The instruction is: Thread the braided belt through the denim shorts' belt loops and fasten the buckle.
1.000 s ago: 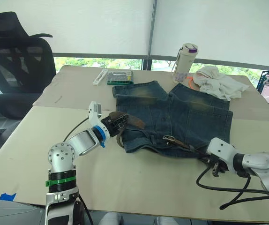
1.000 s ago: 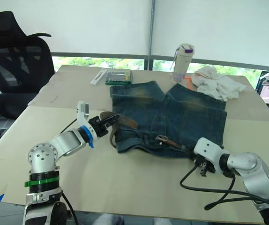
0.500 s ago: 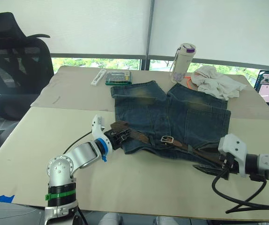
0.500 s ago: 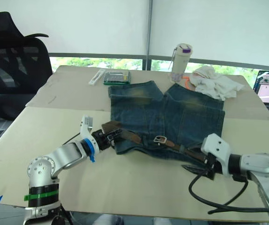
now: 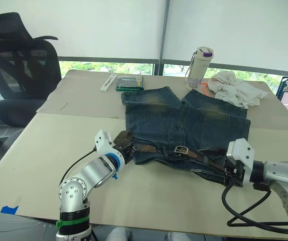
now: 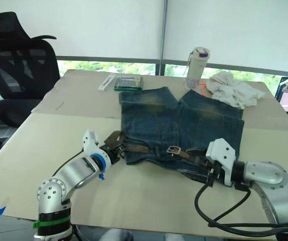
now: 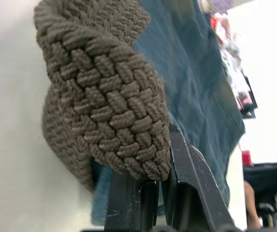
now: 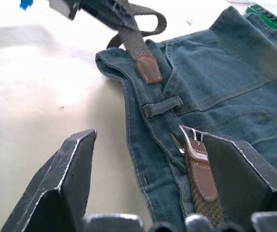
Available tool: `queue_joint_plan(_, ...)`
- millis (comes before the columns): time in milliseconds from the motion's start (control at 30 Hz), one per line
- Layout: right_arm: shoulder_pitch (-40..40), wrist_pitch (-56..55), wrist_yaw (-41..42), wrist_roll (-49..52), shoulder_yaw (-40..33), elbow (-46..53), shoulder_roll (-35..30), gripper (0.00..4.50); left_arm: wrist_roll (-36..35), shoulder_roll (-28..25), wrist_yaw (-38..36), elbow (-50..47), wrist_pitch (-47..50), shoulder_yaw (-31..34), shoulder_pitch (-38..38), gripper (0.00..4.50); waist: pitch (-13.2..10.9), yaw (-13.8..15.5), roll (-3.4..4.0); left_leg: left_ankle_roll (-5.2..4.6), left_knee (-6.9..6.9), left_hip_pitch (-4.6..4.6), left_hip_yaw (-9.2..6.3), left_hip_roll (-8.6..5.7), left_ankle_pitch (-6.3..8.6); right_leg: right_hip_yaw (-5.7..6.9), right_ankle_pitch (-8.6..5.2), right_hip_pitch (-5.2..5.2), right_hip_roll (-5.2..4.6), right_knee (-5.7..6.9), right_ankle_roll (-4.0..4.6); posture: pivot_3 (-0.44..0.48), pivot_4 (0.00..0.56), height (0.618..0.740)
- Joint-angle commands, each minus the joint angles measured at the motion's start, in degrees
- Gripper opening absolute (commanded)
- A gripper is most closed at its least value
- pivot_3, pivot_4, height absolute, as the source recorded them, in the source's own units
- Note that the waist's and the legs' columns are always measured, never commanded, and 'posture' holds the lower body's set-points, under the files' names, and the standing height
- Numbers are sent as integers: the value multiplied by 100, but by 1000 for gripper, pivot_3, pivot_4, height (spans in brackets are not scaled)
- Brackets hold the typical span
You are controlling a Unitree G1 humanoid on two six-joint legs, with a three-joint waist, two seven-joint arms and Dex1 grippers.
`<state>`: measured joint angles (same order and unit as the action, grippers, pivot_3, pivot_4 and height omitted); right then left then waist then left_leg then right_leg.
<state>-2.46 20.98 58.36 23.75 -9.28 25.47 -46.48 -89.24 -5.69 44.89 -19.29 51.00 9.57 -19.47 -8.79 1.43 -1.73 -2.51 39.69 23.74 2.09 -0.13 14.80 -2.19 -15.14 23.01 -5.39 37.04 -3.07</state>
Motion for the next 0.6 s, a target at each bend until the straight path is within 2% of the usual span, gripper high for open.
queue_joint_plan(33,-158,-71,-162,83,94,297,118,3848,-121,-116,400,-126,-42,-267,-292,0,0,-4,0,0,1,0,0,-1,0,0,0,0,1,0,0,0,150,740)
queue_joint_plan(233,0,-152,-248,5,59,324,96,3848,-262,-100,749,-18,-99,-569,-304,0,0,11,0,3,0,0,0,-3,-2,2,0,0,2,0,0,0,150,740)
queue_joint_plan(600,190,-73,-391,40,1,545,73,3848,151,70,482,337,-296,-763,-231,0,0,13,0,3,1,-1,1,-4,-2,2,0,-2,5,-2,0,0,150,740)
